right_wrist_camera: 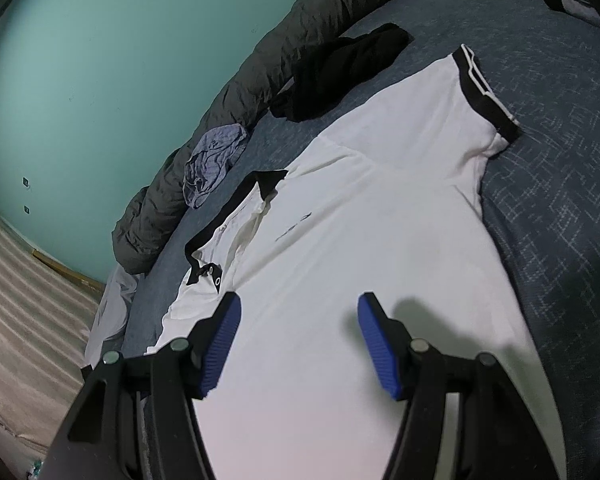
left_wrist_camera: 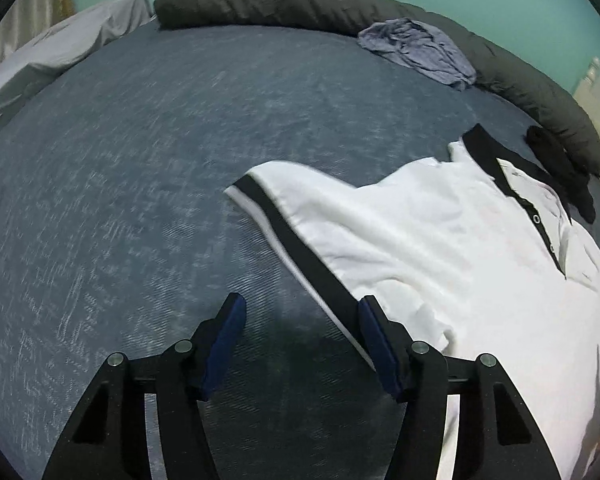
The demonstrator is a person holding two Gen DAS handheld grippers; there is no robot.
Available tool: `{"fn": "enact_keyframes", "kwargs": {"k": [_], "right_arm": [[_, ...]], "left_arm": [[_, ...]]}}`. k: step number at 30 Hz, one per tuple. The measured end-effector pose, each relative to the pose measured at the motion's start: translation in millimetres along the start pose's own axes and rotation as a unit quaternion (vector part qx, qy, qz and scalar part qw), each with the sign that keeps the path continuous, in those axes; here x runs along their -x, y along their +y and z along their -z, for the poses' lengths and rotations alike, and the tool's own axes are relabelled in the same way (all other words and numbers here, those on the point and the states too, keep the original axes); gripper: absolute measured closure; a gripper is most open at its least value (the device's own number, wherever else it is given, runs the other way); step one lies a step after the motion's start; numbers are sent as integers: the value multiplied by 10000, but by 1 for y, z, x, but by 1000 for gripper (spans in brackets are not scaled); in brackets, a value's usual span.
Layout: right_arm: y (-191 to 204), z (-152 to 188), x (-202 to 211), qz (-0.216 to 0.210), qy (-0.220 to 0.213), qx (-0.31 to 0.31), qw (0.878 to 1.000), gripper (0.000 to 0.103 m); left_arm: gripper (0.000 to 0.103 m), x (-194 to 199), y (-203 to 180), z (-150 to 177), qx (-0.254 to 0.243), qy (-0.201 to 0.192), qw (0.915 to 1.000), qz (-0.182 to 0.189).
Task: Fold clothes
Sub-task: 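Grasp the other sleeve's black trim with the left gripper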
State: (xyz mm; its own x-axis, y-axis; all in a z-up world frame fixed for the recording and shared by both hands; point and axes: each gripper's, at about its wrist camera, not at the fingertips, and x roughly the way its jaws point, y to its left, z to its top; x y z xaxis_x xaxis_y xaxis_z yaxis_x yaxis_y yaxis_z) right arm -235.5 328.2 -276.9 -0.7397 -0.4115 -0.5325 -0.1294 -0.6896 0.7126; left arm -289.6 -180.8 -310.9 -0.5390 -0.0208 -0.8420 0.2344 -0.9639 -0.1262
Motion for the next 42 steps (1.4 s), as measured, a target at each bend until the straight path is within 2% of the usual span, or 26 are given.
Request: {"fn": "enact_keyframes", "kwargs": {"k": [12,18,29,32,36,40,42], "right_arm": [[-4,-2,-1,2,2,-94,10000,41],[-5,-3,-3,-29,6,-142,9999,41],[-5,-2,2,-65,-15,-206,9998,41],[-7,-4,3,-46,-36,-236,9997,41],[-8,-6,0,-40,-29,-268,9996,41],[-8,-7,-1,-41,-32,-262,9996,41],[-9,-8,-1,-36,-40,-278,9996,41]], "left_arm": [[40,2,-13,-20,-7,-177,9998,39],[40,20,-13,-1,-57,-156,9997,173],[41,16,10,7,611,-124,9964,581],[47,6,10,-2,717,-72,9950,689],[71,-8,15,-8,983,-11,9922,770],[94,-5,7,-12,843,-46,9933,784],[100,-2,-1,-17,684,-86,9946,772]]}}
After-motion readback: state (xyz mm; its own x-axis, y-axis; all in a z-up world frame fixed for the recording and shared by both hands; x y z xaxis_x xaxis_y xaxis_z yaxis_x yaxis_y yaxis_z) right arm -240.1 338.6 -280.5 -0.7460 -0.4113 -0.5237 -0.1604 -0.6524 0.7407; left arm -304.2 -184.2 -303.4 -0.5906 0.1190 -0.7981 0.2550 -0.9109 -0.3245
